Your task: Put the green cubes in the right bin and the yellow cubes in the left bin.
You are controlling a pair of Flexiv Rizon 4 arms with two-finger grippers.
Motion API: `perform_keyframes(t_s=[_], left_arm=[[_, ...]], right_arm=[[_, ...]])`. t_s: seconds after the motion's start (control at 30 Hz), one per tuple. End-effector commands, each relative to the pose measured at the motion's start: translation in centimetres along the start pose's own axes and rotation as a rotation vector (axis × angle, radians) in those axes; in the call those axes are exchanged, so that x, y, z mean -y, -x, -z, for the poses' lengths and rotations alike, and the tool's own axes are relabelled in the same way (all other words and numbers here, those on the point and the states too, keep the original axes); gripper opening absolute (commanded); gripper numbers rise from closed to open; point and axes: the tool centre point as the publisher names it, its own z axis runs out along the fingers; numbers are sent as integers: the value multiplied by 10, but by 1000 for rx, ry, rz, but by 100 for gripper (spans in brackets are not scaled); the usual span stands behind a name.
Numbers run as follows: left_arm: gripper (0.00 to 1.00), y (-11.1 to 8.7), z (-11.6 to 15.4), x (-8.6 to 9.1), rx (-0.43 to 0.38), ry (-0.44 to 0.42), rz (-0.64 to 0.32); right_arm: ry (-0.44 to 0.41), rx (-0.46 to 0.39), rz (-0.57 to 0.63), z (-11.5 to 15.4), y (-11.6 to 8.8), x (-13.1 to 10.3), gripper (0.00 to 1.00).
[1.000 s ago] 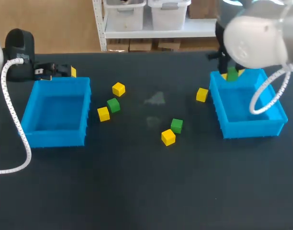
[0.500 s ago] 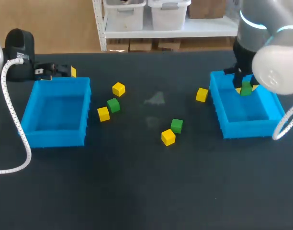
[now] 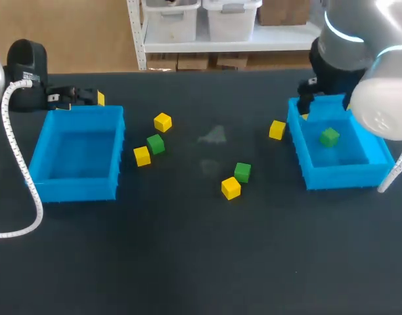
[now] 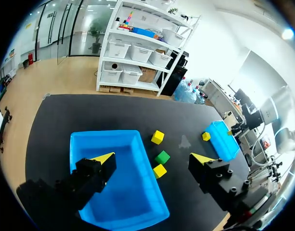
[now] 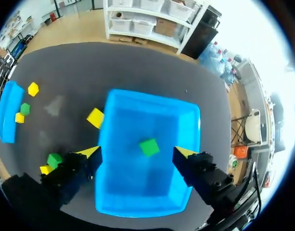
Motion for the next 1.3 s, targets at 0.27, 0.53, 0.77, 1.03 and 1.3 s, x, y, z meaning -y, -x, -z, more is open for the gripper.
perform_keyframes(t_s=[0.27, 0.53, 0.77, 1.03, 1.3], left_arm=[[100, -1, 0, -2, 5, -9, -2], [100, -1, 0, -2, 5, -9, -2], [100, -1, 0, -2, 5, -9, -2], [100, -1, 0, -2, 5, -9, -2], [100, -1, 0, -2, 5, -9, -2]], right_arm=[[43, 7, 157, 25, 7, -63, 100], [94, -9, 262, 29, -3, -112, 100], [149, -25, 322, 24, -16, -135, 100], [158, -28, 515, 19, -34, -136, 100], [168, -76, 671, 6, -51, -145, 100]])
